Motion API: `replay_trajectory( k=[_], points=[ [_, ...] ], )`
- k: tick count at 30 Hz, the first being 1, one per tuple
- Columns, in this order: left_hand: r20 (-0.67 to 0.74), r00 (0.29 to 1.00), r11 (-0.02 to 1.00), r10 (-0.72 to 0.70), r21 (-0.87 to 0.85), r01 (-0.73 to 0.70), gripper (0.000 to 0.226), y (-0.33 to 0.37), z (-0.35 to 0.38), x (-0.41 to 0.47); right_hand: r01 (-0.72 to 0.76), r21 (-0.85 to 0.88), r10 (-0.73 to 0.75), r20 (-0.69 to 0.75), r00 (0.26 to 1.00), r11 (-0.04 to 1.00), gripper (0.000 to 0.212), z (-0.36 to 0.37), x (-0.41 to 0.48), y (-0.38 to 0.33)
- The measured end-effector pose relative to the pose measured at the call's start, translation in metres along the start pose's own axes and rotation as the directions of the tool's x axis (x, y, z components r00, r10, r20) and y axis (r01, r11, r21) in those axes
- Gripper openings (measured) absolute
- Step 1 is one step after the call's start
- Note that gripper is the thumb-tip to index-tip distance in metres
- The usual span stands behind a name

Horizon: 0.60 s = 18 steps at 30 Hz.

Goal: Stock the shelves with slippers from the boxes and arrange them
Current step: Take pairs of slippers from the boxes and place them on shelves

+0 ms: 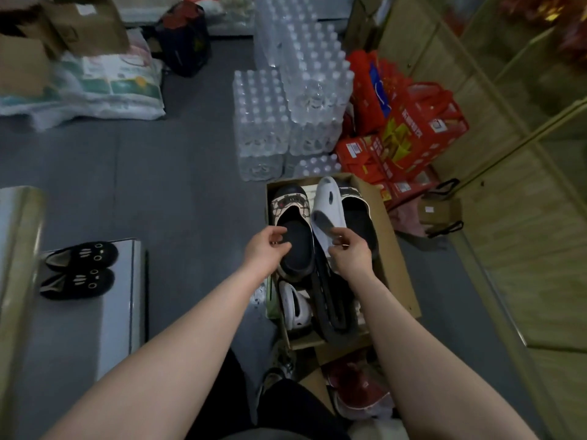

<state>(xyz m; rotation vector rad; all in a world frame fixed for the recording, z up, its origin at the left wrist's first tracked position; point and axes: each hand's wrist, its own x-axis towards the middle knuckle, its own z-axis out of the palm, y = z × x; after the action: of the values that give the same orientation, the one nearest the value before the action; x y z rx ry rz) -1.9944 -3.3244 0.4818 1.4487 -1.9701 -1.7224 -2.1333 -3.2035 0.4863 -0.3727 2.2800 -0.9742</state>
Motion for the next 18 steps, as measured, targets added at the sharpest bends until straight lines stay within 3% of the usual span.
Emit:
replay_trajectory(
  k=[4,12,18],
  points=[
    [0.072,0.997,0.999,-0.022,0.04,0.019,0.035,-0.002,0.006,0.016,-0.082,0.034,0.084,-0.054,0.995,0.996,0.034,-0.003,0.008,0.014],
    [0.198,0.98,0.989,-0.012,0.145,-0.017,0.035,-0.003,0.004,0.049,-0.215,-0.03,0.203,-0.219,0.954,0.976,0.049,0.012,0.017,0.021],
    [0.172,0.982,0.935,0.081,0.327,-0.135,0.043,-0.006,-0.006,0.087,-0.323,-0.051,0.296,-0.287,0.911,0.945,0.048,0.027,0.028,0.017]
  ],
)
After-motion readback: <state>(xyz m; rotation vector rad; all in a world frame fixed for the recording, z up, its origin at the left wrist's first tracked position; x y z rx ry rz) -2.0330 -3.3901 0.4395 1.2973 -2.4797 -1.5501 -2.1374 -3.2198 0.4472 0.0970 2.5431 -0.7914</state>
